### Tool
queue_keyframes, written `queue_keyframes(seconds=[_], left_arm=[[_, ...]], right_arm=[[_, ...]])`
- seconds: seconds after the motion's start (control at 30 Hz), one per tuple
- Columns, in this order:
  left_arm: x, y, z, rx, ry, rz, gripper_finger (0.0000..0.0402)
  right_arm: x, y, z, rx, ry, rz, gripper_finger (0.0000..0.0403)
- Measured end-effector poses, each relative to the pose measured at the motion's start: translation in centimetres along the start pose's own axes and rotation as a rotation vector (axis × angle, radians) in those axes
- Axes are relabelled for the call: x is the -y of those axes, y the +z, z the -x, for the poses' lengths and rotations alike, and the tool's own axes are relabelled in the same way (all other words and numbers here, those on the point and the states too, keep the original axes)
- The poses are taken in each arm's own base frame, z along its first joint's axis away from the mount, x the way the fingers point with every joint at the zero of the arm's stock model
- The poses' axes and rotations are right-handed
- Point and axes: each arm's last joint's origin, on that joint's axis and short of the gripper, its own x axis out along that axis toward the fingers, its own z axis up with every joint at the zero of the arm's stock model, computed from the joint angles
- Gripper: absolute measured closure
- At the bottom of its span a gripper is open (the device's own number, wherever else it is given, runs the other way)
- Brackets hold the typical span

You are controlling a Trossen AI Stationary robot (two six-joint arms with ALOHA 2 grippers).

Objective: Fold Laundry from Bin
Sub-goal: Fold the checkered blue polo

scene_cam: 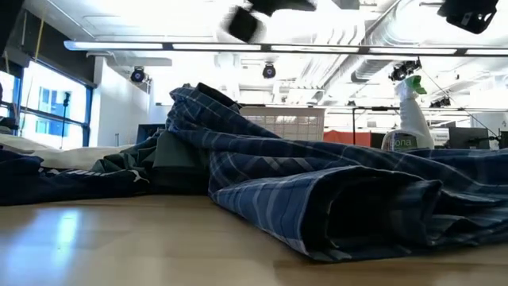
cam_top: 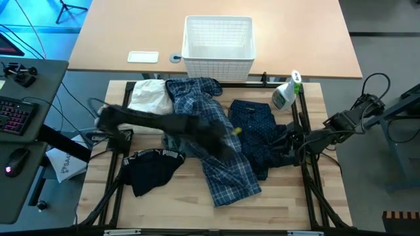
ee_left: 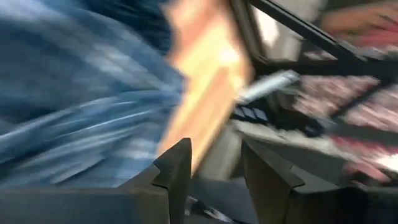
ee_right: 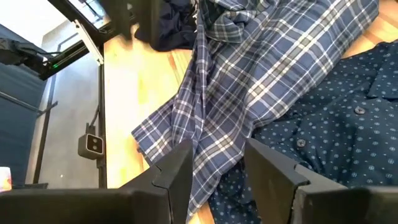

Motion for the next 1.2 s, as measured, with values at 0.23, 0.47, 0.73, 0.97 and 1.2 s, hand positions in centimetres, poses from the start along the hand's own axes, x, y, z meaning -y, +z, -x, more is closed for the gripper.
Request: queue_keyframes(seconds=[0.23,0.47,0.73,0.97,1.2], left_arm=[[-5.3,1.2,11.5,0.237,0.509,0.188,0.0275],[-12.3,6.4,16.3,0.287,0.626,0.218,0.0232],[-18.4,11.3,16.6,0.397,0.496,0.106,0.0216],[-22.2,12.7,14.2,0.319,0.378,0.023,0.0226],[-23.2,14.7,12.2,0.383,0.291,-0.195,0.0251]], right_arm=[[0.0,0.0,0.0,0.01,-0.012,-0.029,0.0264],[0.0,0.1,-0.4,0.001,-0.025,-0.131,0.0264],[-1.5,-0.4,-4.2,-0.107,-0.121,-0.257,0.0264],[-2.5,2.4,-10.4,-0.042,-0.068,-0.424,0.0264],[-1.9,8.7,-16.2,0.05,-0.051,-0.417,0.0264]])
